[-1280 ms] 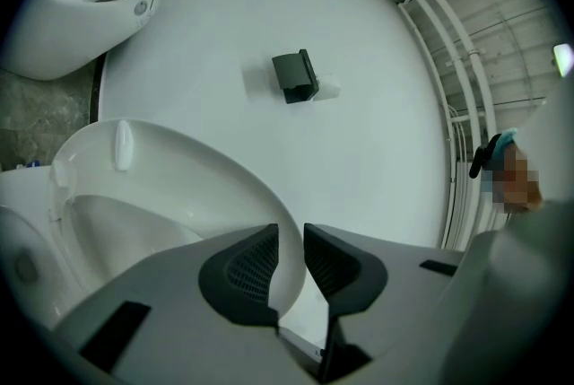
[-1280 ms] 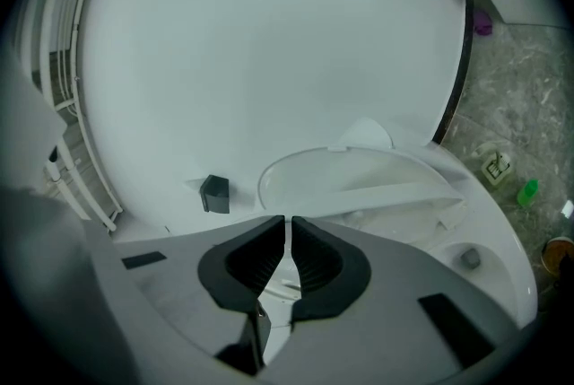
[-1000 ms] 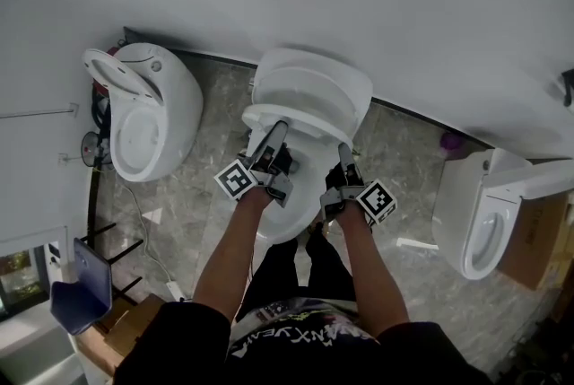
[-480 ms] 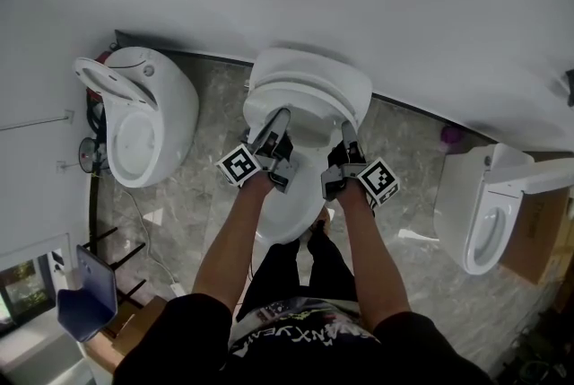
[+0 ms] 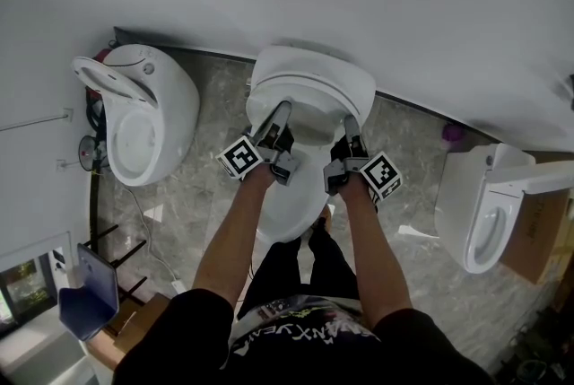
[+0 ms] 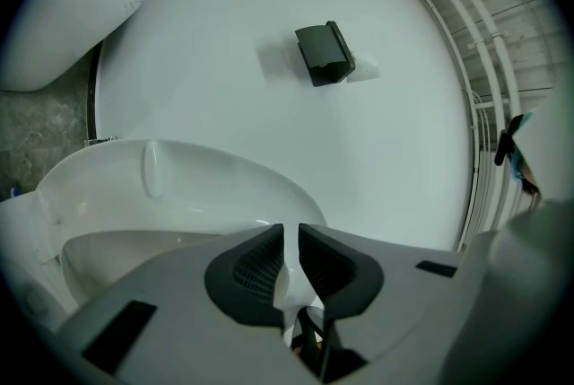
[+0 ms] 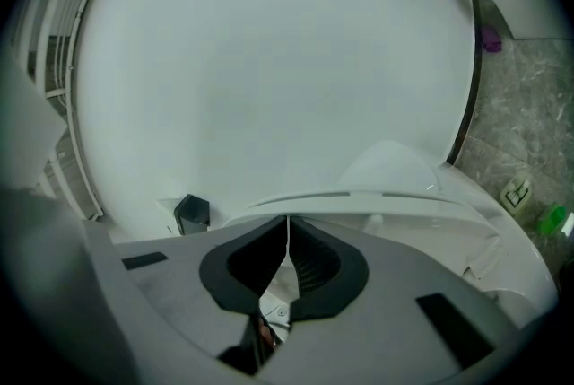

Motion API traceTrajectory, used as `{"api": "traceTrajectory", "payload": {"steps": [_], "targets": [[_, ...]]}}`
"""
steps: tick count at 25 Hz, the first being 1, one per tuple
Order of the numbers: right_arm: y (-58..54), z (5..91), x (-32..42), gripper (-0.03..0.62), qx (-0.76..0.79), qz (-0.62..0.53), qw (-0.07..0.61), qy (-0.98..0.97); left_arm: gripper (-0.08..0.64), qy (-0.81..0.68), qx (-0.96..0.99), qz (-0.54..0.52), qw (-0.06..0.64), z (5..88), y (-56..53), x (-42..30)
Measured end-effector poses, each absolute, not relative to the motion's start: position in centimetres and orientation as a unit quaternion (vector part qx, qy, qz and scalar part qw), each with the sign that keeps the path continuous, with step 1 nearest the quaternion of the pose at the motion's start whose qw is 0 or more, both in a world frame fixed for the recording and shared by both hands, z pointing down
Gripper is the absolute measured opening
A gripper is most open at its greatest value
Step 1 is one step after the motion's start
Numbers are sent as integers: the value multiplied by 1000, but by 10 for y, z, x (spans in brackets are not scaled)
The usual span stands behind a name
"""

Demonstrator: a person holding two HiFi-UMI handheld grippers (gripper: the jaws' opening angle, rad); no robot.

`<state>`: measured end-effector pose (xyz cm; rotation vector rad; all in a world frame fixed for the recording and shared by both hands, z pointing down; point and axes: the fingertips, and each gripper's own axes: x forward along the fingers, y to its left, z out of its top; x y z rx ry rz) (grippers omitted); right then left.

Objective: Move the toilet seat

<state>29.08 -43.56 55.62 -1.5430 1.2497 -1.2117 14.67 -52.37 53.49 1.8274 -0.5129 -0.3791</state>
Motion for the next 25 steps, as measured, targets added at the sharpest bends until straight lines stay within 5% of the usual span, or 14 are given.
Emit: {"api": "traceTrajectory", "payload": {"steps": [25], "targets": [[-430, 288, 170, 4, -551, -273, 186, 766, 51, -185, 952, -77, 232, 284, -466, 87]]}}
